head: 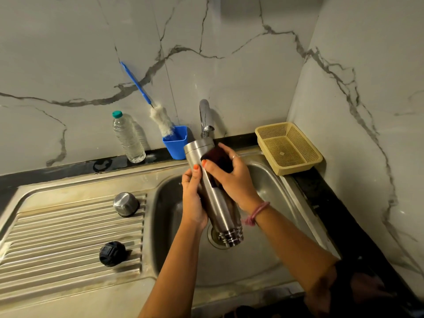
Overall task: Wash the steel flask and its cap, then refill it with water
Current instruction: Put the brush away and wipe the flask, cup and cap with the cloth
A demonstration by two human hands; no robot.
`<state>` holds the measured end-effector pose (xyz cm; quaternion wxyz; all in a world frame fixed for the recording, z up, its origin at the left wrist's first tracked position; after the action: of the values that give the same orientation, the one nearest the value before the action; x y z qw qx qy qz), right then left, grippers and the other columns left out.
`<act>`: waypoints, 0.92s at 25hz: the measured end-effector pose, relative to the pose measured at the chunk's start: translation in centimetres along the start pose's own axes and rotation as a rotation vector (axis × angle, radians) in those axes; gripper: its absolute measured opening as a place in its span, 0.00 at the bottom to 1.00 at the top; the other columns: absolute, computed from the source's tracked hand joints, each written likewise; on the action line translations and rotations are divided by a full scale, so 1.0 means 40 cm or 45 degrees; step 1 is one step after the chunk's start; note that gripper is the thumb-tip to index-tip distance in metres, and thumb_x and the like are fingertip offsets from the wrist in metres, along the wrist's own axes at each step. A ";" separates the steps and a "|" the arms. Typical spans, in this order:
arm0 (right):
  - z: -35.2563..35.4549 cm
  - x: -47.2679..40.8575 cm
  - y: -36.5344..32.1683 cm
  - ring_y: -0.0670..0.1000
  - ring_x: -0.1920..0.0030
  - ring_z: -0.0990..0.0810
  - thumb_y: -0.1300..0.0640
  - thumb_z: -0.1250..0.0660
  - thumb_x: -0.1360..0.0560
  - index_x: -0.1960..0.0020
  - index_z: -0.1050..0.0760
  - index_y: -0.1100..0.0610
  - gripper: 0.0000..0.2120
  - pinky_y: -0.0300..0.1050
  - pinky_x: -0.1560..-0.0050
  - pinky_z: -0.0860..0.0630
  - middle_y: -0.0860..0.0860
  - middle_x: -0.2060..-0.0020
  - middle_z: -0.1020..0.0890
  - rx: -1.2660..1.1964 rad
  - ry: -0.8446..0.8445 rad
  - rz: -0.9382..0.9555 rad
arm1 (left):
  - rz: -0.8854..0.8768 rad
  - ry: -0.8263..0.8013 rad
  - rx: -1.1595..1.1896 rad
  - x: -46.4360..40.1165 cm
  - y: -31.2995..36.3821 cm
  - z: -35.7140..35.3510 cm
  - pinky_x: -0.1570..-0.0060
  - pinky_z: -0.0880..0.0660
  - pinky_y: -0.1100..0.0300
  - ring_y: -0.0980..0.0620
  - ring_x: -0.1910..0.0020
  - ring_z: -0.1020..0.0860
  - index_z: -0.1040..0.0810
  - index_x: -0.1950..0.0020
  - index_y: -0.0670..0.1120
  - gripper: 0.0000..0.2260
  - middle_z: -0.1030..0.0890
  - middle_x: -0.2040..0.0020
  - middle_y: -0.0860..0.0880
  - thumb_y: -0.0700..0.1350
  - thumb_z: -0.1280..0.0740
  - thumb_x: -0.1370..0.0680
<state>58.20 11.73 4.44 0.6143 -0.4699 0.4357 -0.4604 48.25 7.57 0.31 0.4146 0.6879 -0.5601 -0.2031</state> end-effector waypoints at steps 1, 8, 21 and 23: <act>0.001 -0.025 -0.012 0.49 0.40 0.25 0.39 0.28 0.34 0.32 0.34 0.47 0.34 0.49 0.43 0.22 0.49 0.39 0.26 -0.025 0.030 -0.014 | 0.027 -0.029 -0.020 0.004 -0.005 0.000 0.41 0.24 0.42 0.40 0.45 0.23 0.31 0.32 0.41 0.34 0.22 0.42 0.39 0.59 0.27 0.29; -0.010 -0.001 -0.003 0.46 0.37 0.27 0.46 0.27 0.31 0.28 0.40 0.40 0.36 0.46 0.41 0.23 0.47 0.35 0.29 -0.064 -0.157 0.065 | 0.024 -0.120 0.059 0.006 0.016 -0.011 0.45 0.20 0.51 0.42 0.41 0.21 0.28 0.29 0.42 0.24 0.20 0.39 0.39 0.55 0.41 0.20; 0.025 0.135 0.087 0.41 0.37 0.29 0.47 0.26 0.32 0.27 0.38 0.42 0.37 0.41 0.39 0.25 0.45 0.37 0.30 0.162 -0.153 0.063 | 0.072 0.172 0.180 -0.029 0.016 0.032 0.49 0.20 0.49 0.43 0.43 0.20 0.31 0.30 0.46 0.35 0.21 0.39 0.39 0.64 0.30 0.30; 0.014 0.104 0.072 0.42 0.38 0.28 0.47 0.26 0.31 0.27 0.38 0.43 0.36 0.41 0.40 0.24 0.46 0.37 0.30 0.153 -0.173 0.016 | 0.099 0.135 0.182 -0.028 0.006 0.032 0.46 0.21 0.48 0.40 0.40 0.21 0.32 0.29 0.44 0.38 0.23 0.36 0.37 0.62 0.26 0.33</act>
<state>59.99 8.16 1.31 0.6723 -0.4597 0.3676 -0.4490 46.83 8.19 -0.44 0.4011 0.7032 -0.5768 -0.1095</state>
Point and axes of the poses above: each hand's wrist, its own x-axis away from the middle knuckle, its own z-axis out of the back of the hand, y = z × x, the point moved 3 cm from there along -x, towards the middle knuckle
